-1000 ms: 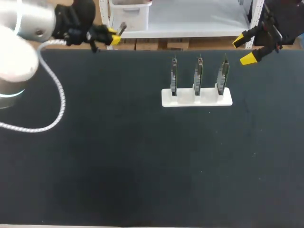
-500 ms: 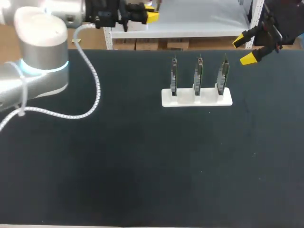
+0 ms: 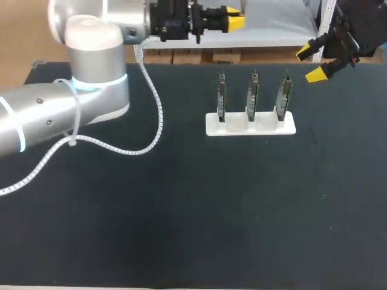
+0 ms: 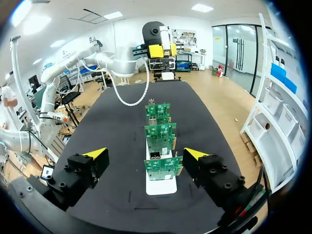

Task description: Pick up the optical module with the left hand, and insert it into the network port with the right hand.

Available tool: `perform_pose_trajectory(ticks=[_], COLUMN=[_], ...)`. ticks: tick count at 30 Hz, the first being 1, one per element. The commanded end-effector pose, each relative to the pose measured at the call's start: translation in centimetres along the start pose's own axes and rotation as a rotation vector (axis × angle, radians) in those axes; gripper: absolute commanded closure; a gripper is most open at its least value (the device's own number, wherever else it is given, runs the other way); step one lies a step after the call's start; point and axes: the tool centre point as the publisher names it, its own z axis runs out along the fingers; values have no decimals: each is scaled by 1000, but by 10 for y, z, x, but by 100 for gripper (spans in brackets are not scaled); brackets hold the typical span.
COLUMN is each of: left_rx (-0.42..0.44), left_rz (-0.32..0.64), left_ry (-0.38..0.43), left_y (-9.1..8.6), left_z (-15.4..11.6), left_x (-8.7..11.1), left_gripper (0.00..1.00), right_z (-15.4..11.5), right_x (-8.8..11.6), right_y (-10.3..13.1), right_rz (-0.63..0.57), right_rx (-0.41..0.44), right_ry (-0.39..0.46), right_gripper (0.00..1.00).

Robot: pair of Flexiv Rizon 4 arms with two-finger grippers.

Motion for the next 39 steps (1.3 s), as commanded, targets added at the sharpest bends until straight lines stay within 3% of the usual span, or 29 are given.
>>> perform_pose_trajectory(ticks=[1,16,29,30,39], left_rx=[-14,9,45,69,44], left_rz=[-4,-89,-82,-102,-91], left_ry=[7,-19,-7,-44,-11], left_y=[-8,-27,-44,-44,-47], left_z=[18,48,81,82,92], left_x=[1,17,29,30,40], left_gripper=[100,100,100,100,100], right_z=[0,0,0,0,0], right_x=[0,0,0,0,0], right_y=[2,2,2,2,2], right_rz=[0,0,0,0,0], right_rx=[5,5,5,5,5], right_ry=[1,1,1,1,1], right_gripper=[0,0,0,0,0])
